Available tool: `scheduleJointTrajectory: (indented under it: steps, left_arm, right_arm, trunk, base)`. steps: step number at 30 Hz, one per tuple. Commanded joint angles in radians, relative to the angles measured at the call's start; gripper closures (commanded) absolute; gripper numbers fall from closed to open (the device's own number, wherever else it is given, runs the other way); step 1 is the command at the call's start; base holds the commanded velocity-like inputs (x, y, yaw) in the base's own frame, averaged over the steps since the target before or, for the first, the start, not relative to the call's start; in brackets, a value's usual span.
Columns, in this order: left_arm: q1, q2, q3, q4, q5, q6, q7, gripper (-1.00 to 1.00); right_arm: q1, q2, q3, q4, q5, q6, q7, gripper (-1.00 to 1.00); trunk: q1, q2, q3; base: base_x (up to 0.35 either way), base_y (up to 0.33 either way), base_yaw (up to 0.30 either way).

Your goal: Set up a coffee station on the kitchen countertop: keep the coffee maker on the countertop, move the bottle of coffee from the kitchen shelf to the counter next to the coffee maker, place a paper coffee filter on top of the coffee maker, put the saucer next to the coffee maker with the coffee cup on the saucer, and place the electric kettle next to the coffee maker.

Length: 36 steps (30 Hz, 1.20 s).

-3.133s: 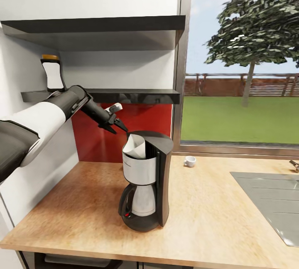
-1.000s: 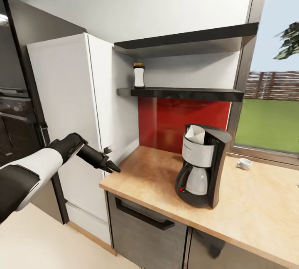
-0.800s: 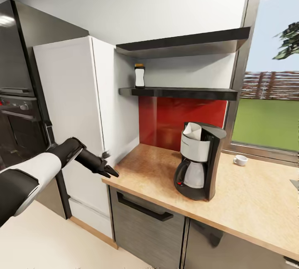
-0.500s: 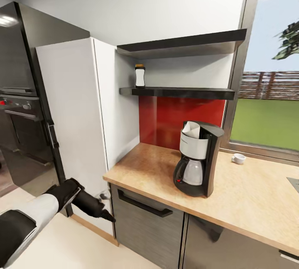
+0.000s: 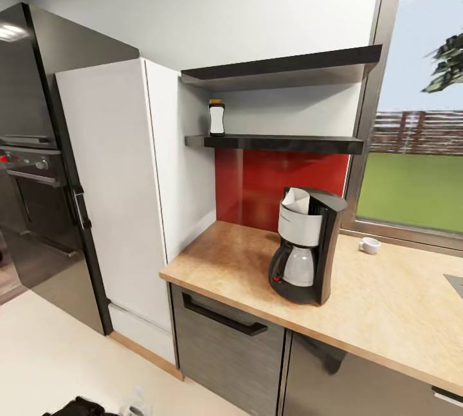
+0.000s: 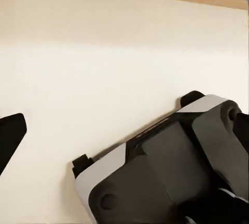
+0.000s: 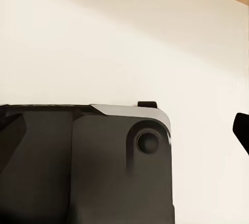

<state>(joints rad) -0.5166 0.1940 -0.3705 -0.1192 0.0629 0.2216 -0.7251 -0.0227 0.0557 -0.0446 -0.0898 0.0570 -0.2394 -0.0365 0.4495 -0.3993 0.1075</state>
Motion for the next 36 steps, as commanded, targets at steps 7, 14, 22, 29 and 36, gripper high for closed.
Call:
scheduleJointTrajectory:
  steps: [7,14,22,29,36]
  left_arm:
    - [0.166,-0.005,0.037,0.007,0.096,-0.182,0.347,-1.00]
    - [0.279,-0.004,0.044,0.011,0.230,-0.303,0.591,-1.00]
    - [0.317,-0.004,0.040,0.015,0.317,-0.316,0.647,-1.00]
    - [0.324,-0.006,0.035,0.014,0.315,-0.319,0.647,-1.00]
    - [0.325,-0.011,0.036,0.013,0.314,-0.321,0.648,-1.00]
  right_arm:
    - [0.000,-0.004,-0.004,0.000,0.006,-0.003,-0.003,-1.00]
    - [0.000,-0.006,-0.004,-0.045,0.006,-0.001,-0.003,-1.00]
    - [0.000,-0.013,-0.006,-0.062,0.001,0.000,-0.002,-1.00]
    - [0.000,-0.014,-0.009,-0.061,-0.040,0.000,0.001,-1.00]
    - [0.000,-0.016,-0.009,-0.060,-0.064,0.003,0.000,-1.00]
  trunk:
    - [0.000,-0.001,0.000]
    - [0.000,-0.001,0.000]
    - [0.000,-0.001,0.000]
    - [0.000,-0.001,0.000]
    - [0.000,-0.001,0.000]
  base:
    - [0.000,0.000,0.000]
    - [0.000,0.000,0.000]
    - [0.000,0.000,0.000]
    - [0.000,0.000,0.000]
    - [0.000,0.068,-0.139]
